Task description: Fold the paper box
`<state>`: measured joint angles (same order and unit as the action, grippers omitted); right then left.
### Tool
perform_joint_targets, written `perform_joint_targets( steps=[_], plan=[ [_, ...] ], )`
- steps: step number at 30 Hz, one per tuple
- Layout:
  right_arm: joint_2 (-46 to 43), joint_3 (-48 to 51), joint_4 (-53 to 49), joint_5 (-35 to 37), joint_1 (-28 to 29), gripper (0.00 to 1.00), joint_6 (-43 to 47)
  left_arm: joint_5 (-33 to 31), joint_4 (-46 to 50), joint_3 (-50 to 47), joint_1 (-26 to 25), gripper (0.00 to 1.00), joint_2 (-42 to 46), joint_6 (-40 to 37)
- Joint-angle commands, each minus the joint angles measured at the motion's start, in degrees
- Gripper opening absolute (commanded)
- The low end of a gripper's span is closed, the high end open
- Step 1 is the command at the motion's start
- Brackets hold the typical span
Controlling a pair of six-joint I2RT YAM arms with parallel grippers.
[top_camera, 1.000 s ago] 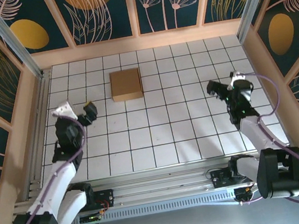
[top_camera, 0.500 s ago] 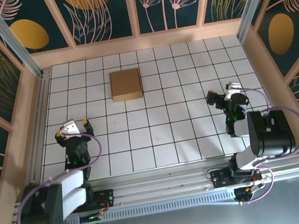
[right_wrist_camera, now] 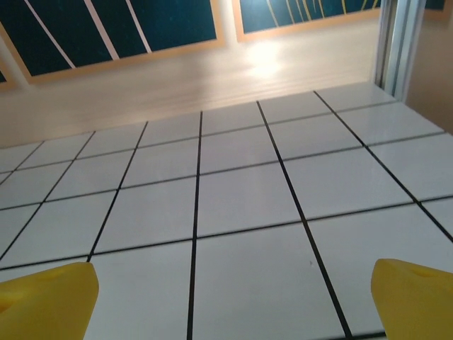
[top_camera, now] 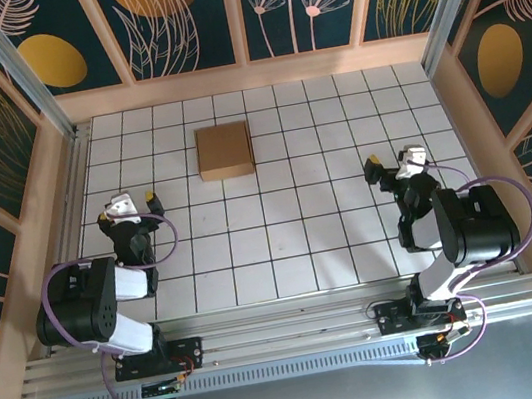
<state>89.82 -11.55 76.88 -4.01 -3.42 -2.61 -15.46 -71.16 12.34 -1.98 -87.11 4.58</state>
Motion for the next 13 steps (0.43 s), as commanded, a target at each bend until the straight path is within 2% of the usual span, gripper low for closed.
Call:
perform_joint_targets(
  steps=[1,9,13],
  plan=[
    [0.05,-0.70,0.29,-0.74,0.35,0.99,1.56,0.57,-2.55,0.67,0.40,0.99,0.15,1.15],
    [0.02,-1.06,-0.53,-0.30,0.56,0.99,1.77,0.61,-2.58,0.67,0.39,0.99,0.18,1.15],
    [0.09,0.87,3.04,-0.59,0.66,0.99,1.72,0.61,-2.59,0.67,0.39,0.99,0.18,1.17]
  ],
)
